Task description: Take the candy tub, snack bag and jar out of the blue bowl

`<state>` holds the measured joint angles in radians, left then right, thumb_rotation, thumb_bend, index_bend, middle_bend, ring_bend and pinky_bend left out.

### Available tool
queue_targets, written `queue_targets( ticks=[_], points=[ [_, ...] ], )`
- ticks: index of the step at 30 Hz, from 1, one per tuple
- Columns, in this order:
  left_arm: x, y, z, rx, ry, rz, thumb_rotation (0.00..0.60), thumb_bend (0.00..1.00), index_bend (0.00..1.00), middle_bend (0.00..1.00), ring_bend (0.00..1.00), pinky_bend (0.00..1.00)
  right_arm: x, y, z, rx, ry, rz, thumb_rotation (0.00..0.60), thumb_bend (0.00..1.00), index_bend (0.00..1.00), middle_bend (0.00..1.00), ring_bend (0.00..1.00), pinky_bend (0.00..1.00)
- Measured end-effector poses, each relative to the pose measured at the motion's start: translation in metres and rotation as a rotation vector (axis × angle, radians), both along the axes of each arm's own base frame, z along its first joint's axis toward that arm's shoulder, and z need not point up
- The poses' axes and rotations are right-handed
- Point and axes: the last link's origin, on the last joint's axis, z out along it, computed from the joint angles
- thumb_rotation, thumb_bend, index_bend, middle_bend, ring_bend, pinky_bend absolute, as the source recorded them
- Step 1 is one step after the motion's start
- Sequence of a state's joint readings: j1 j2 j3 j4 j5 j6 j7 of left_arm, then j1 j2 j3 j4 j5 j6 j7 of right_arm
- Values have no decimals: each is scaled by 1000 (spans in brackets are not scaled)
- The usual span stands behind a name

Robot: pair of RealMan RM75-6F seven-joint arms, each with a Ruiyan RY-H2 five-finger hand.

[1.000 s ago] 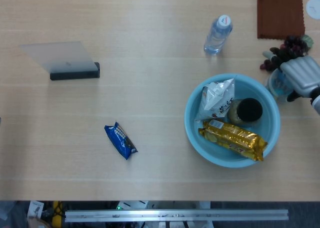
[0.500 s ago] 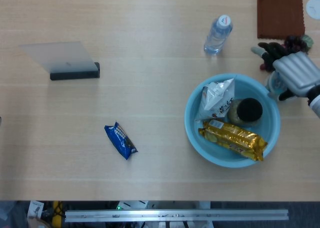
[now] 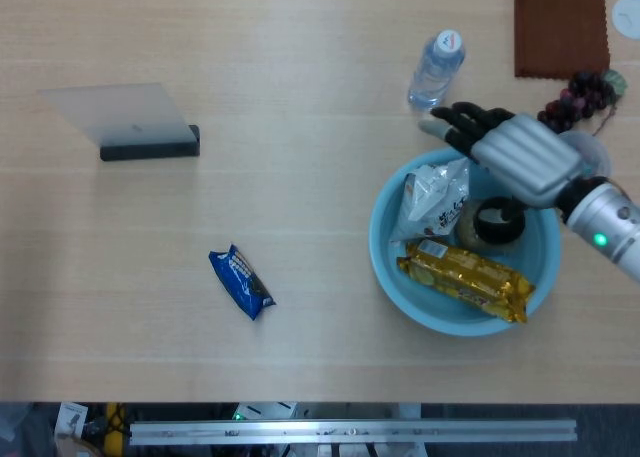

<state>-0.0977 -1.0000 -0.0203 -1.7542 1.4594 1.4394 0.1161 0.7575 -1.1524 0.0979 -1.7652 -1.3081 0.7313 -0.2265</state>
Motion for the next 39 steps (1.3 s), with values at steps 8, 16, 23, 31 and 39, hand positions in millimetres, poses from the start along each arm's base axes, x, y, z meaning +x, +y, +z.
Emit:
queue_targets(
  ticks=[8, 16, 23, 31, 39],
  points=[
    [-7, -8, 7, 21, -3, 26, 600, 293, 232, 229, 179, 252, 16, 0, -23, 25, 79, 62, 600, 52, 2, 152, 90, 288],
    [-6, -9, 7, 12, -7, 13, 600, 293, 232, 229, 179, 252, 11, 9, -40, 35, 124, 72, 600, 55, 139, 258, 193, 386],
    [-9, -11, 8, 13, -12, 23, 600, 293, 232, 229, 179, 252, 9, 12, -52, 21, 156, 93, 600, 124, 276, 316, 257, 461],
    [-10, -11, 8, 11, -16, 28, 600, 293, 233, 228, 179, 252, 10, 11, -62, -13, 179, 117, 600, 321, 524, 453, 436, 703],
    [-12, -11, 10, 13, -14, 32, 600, 293, 233, 228, 179, 252, 15, 9, -63, -20, 130, 88, 600, 450, 668, 553, 588, 843]
  ],
)
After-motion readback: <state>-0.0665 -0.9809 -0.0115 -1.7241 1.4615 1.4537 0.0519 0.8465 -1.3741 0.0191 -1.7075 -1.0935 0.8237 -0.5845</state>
